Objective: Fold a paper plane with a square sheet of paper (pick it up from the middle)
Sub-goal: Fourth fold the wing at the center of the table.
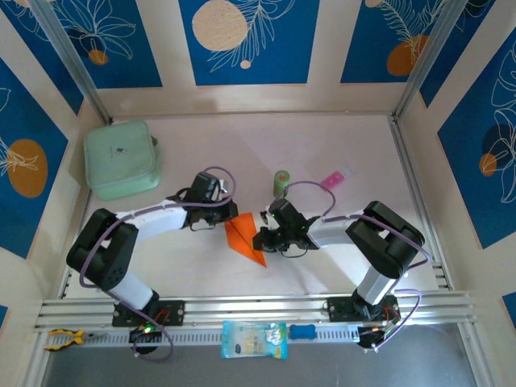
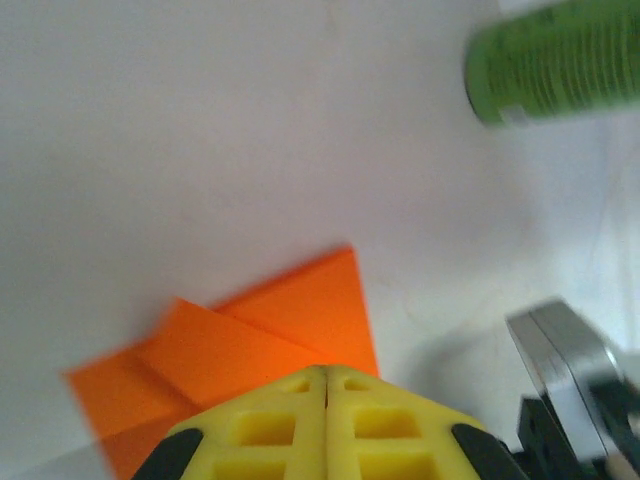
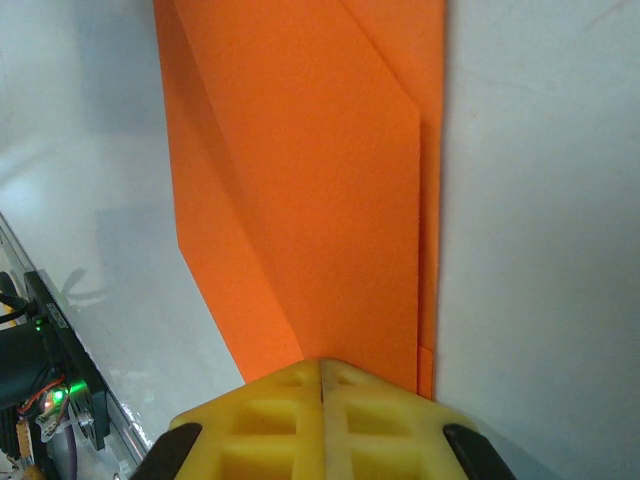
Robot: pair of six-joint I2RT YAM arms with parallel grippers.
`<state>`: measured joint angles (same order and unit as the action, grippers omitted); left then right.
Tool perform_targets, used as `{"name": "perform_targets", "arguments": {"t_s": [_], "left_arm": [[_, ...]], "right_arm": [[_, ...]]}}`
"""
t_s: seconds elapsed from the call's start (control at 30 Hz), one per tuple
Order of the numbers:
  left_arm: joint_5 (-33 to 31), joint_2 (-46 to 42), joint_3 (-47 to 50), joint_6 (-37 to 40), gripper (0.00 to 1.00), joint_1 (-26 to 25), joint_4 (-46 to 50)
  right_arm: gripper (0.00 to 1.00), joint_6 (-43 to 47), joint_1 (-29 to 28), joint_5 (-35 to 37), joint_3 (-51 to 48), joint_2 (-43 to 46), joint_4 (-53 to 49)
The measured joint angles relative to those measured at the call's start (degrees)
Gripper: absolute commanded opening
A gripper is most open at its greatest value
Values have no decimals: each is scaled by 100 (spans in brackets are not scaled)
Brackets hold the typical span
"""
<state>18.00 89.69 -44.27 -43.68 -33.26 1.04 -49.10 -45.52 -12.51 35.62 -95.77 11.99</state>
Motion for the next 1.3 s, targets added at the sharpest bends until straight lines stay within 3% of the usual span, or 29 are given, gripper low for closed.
{"name": "perform_targets", "arguments": {"t_s": [0.23, 0.83, 1.1, 1.3], "left_arm": [[101, 352, 387, -470, 6, -546, -649], [146, 601, 636, -708, 2, -603, -1211], [146, 612, 636, -708, 2, -603, -1246], [149, 612, 636, -706, 2, -603, -1244]], "right_arm": [[1, 0, 0, 2, -2, 11, -13], [5, 107, -13, -24, 116, 428, -612], [5, 94, -98, -114, 461, -219, -476], [5, 44, -90, -142, 72, -50, -15]]}}
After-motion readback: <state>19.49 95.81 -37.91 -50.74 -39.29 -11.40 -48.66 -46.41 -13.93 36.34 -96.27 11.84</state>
